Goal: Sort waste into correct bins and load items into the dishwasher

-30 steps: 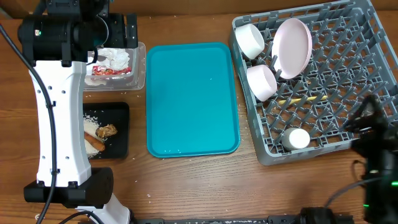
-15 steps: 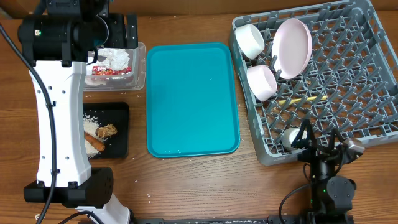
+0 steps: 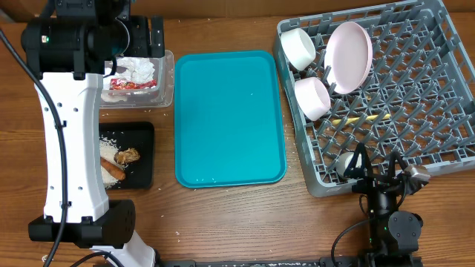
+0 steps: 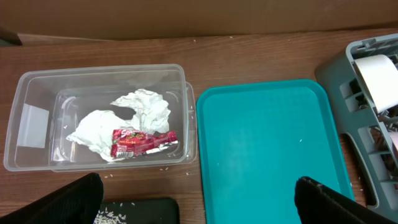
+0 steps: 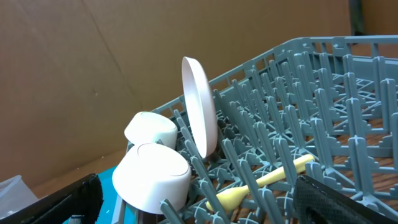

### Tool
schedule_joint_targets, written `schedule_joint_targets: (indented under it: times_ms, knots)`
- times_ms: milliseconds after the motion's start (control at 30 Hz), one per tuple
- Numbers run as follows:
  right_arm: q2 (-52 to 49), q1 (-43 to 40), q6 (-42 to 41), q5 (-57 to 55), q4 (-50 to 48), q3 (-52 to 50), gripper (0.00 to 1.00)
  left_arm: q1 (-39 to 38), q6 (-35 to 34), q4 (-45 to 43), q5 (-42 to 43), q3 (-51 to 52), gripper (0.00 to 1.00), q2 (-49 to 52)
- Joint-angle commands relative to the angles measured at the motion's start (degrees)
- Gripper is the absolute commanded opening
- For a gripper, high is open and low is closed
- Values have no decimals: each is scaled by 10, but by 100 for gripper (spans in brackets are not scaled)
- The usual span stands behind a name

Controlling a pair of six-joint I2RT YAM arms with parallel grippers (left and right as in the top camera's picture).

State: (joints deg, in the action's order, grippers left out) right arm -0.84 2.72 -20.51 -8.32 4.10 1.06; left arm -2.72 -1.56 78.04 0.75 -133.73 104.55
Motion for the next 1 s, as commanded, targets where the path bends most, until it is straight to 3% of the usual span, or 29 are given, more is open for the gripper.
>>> schedule_joint_targets:
  times_ms: [0, 500, 667, 800, 967]
  knots:
    - [7, 3, 6, 3, -4, -6, 100, 0, -2, -1, -3, 0, 100, 1]
    - [7, 3, 6, 3, -4, -6, 100, 2, 8, -6, -14, 1, 100, 1]
    - [7, 3, 6, 3, -3, -6, 100, 2, 31, -36, -47, 12, 100, -47]
    - [7, 3, 6, 3, -3, -6, 100, 0, 41, -167, 1, 137, 100, -146]
    - [7, 3, 6, 3, -4, -6, 100, -3, 56, -396, 53, 409, 100, -321]
